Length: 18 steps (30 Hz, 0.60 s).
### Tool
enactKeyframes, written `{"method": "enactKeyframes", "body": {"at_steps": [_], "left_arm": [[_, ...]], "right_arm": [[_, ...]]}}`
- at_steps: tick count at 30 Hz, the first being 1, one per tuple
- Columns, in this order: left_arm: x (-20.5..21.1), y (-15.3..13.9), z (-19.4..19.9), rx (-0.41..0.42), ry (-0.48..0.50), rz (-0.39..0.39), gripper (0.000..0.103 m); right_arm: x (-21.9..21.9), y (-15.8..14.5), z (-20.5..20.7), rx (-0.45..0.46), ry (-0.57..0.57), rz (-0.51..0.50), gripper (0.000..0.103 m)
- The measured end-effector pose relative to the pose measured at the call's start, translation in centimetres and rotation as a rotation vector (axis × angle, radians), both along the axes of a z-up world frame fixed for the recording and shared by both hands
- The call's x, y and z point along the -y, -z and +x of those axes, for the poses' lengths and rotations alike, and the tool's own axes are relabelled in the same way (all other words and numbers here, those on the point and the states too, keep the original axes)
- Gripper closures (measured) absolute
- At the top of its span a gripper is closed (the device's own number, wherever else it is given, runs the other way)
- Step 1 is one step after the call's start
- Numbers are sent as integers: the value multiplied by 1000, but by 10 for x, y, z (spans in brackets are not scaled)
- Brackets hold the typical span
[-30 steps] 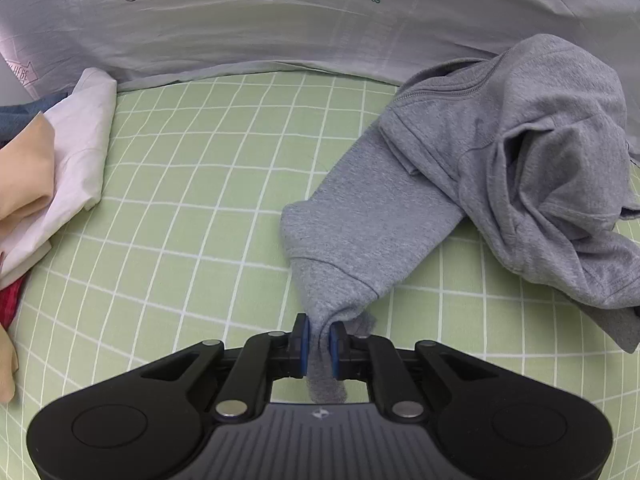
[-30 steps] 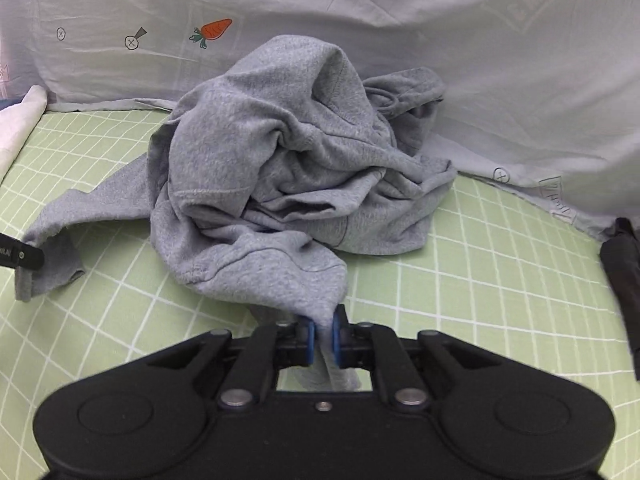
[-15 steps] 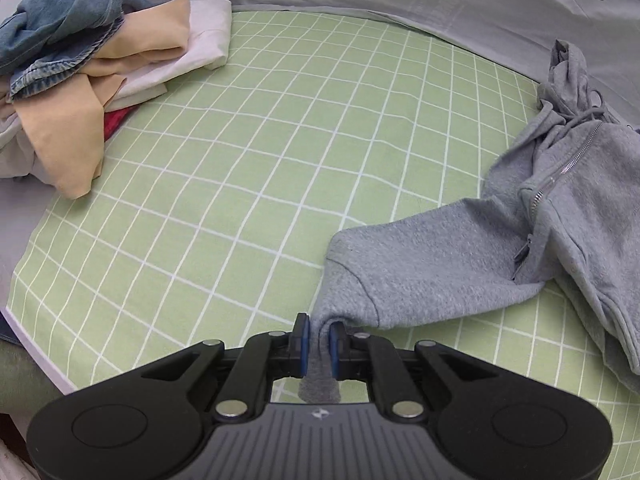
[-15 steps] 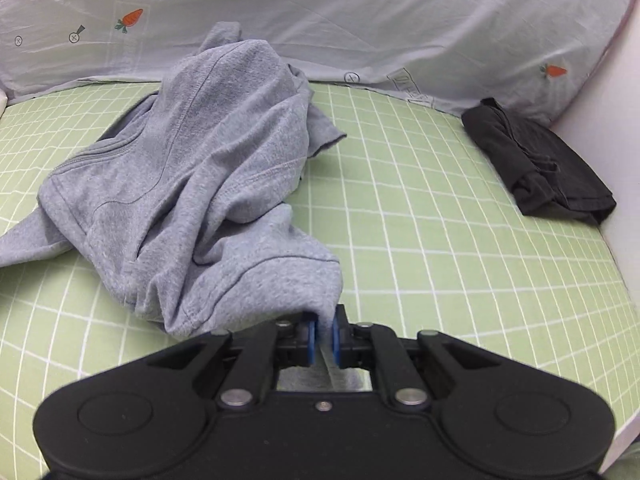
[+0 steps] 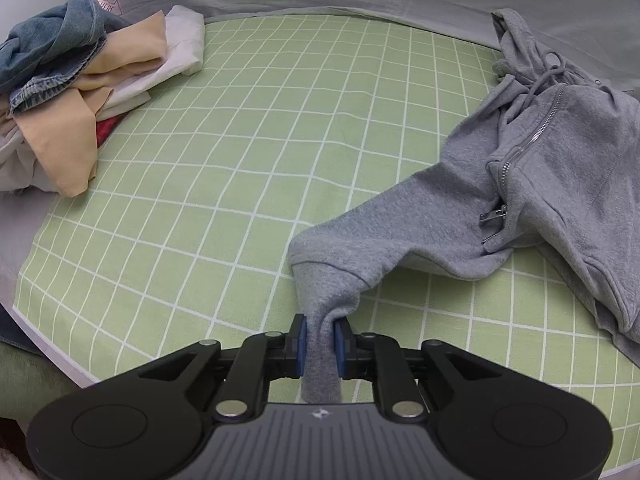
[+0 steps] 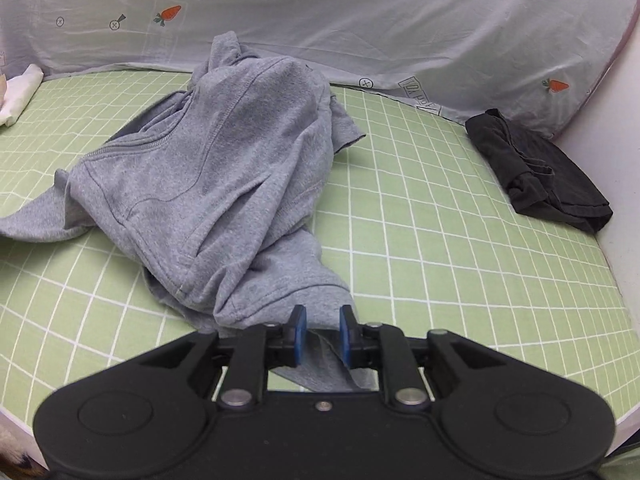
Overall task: Fold clothes
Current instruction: 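Grasp the grey hoodie with both grippers and lift it off the mat, then lay the hoodie flat on the mat and open both grippers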
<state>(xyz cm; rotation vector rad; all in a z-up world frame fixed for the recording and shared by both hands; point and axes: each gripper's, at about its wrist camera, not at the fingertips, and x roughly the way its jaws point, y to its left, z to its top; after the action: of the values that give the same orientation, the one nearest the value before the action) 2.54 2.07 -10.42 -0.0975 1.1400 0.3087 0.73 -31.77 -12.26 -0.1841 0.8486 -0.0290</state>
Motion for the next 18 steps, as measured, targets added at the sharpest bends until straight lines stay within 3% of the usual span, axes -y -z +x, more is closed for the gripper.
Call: {"method": "enactKeyframes", "body": {"at_steps": [3,10,16,18], "left_arm": [[7,-11,11,41,47,10,80],[14,-26,49,115,150,15,72],[19,-5,86,66,257,6,65],[22,7,95,32,296,4,61]], "right_arm": [[0,-6,3,39,4,22,66],[0,2,36,8,75,77,63],[-4,8,71,-1,141,144,55],[-9,12,86,-6,145,163,44]]}}
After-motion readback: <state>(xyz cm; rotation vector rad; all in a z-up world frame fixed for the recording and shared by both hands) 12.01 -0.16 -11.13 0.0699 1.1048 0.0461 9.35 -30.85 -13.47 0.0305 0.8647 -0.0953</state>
